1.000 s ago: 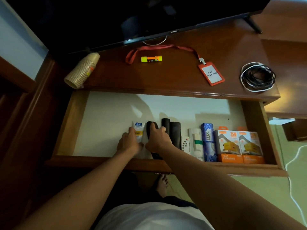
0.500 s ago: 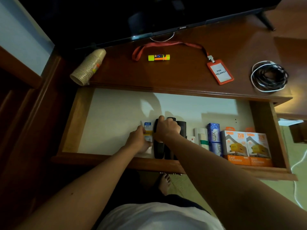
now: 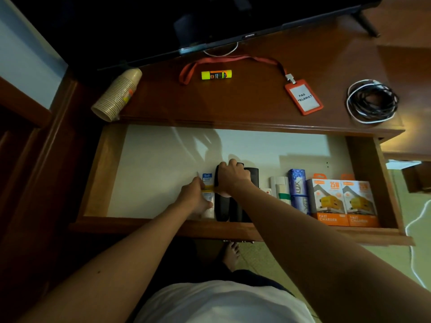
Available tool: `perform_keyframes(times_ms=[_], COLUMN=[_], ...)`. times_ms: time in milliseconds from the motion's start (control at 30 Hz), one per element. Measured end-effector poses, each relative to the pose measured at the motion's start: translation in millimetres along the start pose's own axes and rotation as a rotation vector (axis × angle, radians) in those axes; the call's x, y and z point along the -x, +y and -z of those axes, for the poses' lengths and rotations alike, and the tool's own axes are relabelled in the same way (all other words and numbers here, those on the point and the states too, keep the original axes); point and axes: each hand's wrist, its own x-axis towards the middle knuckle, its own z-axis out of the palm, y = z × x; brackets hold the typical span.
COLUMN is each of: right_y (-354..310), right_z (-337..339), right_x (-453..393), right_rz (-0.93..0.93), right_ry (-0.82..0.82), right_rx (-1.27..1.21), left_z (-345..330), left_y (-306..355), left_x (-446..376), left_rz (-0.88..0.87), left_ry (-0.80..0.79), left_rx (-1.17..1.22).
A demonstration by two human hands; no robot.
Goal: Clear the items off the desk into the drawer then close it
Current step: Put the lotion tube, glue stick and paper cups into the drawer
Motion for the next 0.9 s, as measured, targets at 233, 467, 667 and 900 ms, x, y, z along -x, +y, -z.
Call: perform_keyframes(times_ms=[233, 467, 667, 900], right_y=[0, 0, 5, 9], right_z=[-3, -3, -13, -22], right_x=[-1, 2, 5, 8], right_rz=[-0.011, -0.033, -0.044, -0.063], right_ry=[-0.021, -0.05, -0.013, 0.025], right_rx=[-0.007, -0.063, -0.134, -0.225], left_z=[2, 1, 0, -1], left_y=[-2, 0, 1, 1], left_x=[1, 0, 2, 4], left_rz=[-0.009, 0.002, -0.014, -0.062], left_ry=[-0.032, -0.028, -0.011, 0.041], left_rx=[-0.028, -0.025, -0.02, -0.05])
